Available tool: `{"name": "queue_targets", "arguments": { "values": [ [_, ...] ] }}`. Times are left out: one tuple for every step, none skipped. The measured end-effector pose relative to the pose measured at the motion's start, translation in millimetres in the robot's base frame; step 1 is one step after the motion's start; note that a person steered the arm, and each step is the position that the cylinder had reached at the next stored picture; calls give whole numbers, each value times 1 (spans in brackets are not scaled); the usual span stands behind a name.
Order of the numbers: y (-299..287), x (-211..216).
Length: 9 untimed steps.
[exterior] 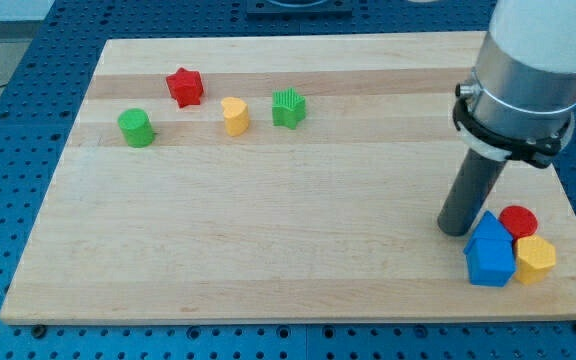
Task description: Place the yellow heart towards the top left of the blue triangle
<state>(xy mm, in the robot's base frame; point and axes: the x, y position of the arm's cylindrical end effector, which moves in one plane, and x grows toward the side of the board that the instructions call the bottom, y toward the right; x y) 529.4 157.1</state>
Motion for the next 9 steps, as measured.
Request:
{"name": "queue_targets", "arguments": {
  "values": [
    [-19,-9],
    [-45,-41],
    [-46,-84],
    [-46,-92],
    [-52,-92],
    [-105,-72],
    [-208,-63],
    [-303,-96],
    [-322,-149]
  ]
}}
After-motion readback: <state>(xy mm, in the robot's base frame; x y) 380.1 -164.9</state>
